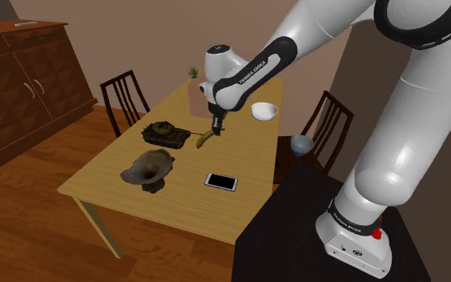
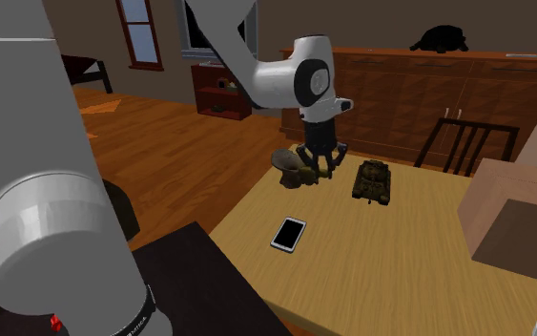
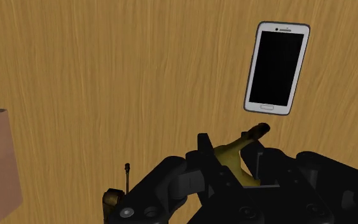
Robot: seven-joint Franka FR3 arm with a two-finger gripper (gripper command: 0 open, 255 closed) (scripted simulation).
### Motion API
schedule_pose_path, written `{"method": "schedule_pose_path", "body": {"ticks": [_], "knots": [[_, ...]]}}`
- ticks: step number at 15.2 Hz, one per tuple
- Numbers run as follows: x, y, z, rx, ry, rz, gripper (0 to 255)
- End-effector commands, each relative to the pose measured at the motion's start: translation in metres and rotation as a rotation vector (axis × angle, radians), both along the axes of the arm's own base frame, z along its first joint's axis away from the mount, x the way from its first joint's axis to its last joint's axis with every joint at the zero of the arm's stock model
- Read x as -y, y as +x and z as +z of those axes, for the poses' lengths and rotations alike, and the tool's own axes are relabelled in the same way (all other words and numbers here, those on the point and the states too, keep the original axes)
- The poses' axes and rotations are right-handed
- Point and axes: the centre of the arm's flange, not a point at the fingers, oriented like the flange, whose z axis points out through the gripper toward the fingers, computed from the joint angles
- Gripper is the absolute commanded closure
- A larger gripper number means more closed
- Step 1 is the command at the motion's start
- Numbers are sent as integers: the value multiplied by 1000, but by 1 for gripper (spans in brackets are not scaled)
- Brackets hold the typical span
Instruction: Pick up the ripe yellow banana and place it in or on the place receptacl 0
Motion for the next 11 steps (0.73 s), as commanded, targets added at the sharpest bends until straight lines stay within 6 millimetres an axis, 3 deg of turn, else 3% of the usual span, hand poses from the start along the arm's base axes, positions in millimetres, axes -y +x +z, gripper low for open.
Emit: {"method": "schedule_pose_path", "body": {"ticks": [1,11], "knots": [[-21,15,1,0,0,-2,255],[-134,84,2,0,0,-2,255]]}}
